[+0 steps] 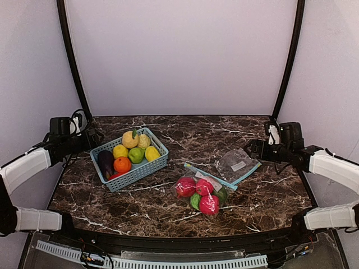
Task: Place the food in the zip-top bag and seal the zipper
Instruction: Reset both arms
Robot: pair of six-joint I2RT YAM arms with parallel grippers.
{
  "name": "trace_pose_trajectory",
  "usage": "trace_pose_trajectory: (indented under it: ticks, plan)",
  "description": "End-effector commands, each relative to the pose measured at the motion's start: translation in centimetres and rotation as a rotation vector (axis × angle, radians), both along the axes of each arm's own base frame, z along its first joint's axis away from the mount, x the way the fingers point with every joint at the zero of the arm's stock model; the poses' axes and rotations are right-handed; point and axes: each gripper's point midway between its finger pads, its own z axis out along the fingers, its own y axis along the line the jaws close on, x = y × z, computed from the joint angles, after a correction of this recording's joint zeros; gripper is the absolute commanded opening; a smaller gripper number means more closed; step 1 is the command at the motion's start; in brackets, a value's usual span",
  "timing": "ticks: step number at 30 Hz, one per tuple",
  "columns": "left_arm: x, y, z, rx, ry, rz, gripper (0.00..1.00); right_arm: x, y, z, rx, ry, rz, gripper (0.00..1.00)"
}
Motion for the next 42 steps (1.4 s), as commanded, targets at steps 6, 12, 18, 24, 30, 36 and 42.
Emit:
trace_pose_trajectory:
  ticks: [6, 12, 18, 24, 30, 36, 42]
  plan:
    - [-2.1, 9.0, 4.0, 0.283, -0.267, 0.333, 0.99, 0.2, -9.0, 2.7, -0.100, -0.196, -0.298, 0.99]
    - [-3.4, 11.0, 2.2, 0.397, -0.382, 0.428, 0.99, -0.7, -11.8, 6.1, -0.189, -0.499, -0.400, 0.99]
    - [-3.8, 11.0, -0.6, 0.382, -0.416, 0.439, 0.99, -2.0, -12.7, 6.2, -0.240, -0.693, -0.432, 0.99]
    - [-3.9, 11.8, -2.5, 0.381, -0.382, 0.489, 0.99, -2.9, -13.3, 5.1, -0.314, -0.768, -0.440, 0.99]
    - [-3.7, 11.4, -2.8, 0.379, -0.374, 0.465, 0.99, -2.9, -13.3, 4.7, -0.314, -0.758, -0.435, 0.99]
    - [-3.9, 11.1, -2.9, 0.405, -0.371, 0.437, 0.99, -2.9, -13.2, 4.6, -0.310, -0.754, -0.433, 0.99]
    - [-4.2, 11.3, -3.0, 0.410, -0.369, 0.447, 0.99, -3.1, -13.2, 4.7, -0.304, -0.758, -0.436, 0.99]
